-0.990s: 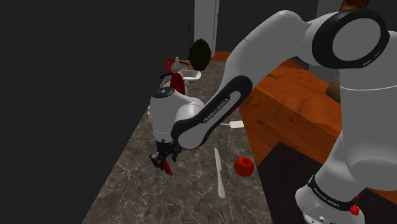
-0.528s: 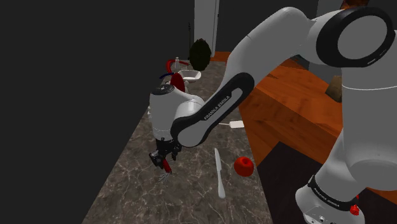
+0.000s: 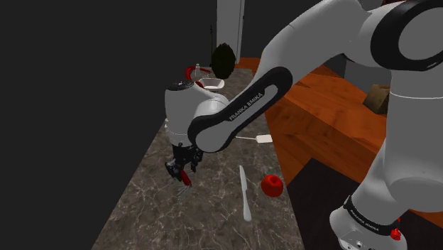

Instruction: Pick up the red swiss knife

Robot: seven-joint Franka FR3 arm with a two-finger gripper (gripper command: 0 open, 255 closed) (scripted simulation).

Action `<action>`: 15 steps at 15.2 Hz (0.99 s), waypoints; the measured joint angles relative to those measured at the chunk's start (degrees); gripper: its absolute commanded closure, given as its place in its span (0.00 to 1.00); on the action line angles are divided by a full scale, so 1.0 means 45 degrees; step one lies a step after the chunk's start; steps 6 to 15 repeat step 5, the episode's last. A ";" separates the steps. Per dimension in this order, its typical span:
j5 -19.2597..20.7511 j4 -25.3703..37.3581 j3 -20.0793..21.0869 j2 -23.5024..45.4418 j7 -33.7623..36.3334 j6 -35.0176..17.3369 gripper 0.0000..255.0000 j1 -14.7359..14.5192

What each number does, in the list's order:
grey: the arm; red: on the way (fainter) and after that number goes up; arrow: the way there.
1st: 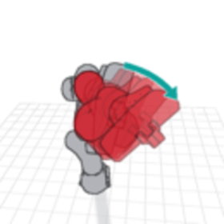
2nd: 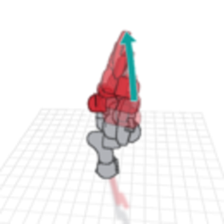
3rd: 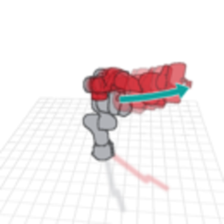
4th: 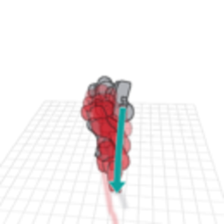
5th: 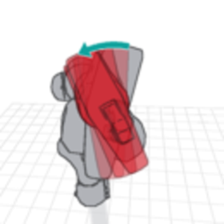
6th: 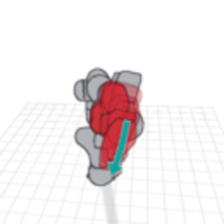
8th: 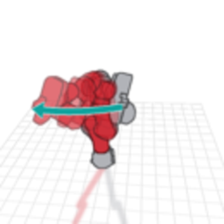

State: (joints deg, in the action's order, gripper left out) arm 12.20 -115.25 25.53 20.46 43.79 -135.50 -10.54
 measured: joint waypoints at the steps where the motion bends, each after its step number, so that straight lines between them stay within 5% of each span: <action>1: -0.0064 0.0033 0.0036 -0.0098 -0.0037 0.0121 1.00 0.0020; 15: -0.0346 0.0200 0.0168 -0.0505 -0.0233 0.0650 1.00 0.0128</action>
